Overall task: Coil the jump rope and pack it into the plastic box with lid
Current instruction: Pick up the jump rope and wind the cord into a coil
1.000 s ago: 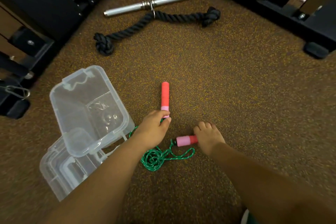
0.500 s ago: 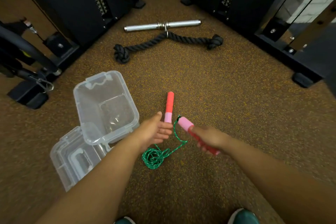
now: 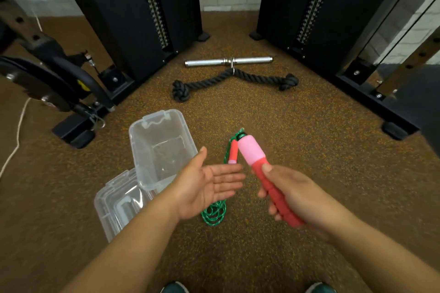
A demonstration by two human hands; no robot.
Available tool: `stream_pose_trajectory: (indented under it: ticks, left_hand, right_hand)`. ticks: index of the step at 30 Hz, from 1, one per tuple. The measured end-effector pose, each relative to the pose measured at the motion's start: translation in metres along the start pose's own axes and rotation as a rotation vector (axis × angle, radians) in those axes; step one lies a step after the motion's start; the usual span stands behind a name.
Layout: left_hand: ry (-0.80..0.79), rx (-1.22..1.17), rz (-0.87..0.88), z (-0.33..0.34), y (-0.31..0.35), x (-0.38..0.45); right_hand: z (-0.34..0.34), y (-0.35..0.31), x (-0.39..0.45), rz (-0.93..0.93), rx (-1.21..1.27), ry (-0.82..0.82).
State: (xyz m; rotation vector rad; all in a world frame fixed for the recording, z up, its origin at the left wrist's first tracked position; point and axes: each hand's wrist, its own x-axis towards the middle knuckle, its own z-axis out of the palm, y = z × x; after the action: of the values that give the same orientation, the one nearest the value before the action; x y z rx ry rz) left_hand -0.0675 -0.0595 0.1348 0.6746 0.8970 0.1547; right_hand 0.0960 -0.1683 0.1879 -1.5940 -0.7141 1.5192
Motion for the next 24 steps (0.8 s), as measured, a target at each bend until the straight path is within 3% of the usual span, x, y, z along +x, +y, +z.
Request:
stream_pose_trajectory:
  ticks: [6, 11, 17, 24]
  left_hand:
    - [-0.018, -0.047, -0.040, -0.002, -0.001, 0.007]
    - [-0.074, -0.227, -0.009, -0.007, 0.007, 0.009]
    - [-0.061, -0.190, 0.042, -0.011, 0.012, 0.008]
    - [-0.090, -0.198, 0.099, -0.007, 0.018, 0.009]
  right_hand:
    - [0.009, 0.009, 0.008, -0.072, -0.049, -0.035]
    - [0.021, 0.027, 0.001, -0.105, -0.163, -0.233]
    - [0.013, 0.051, 0.004, -0.039, -0.218, -0.447]
    - [0.009, 0.063, 0.009, -0.031, -0.338, -0.470]
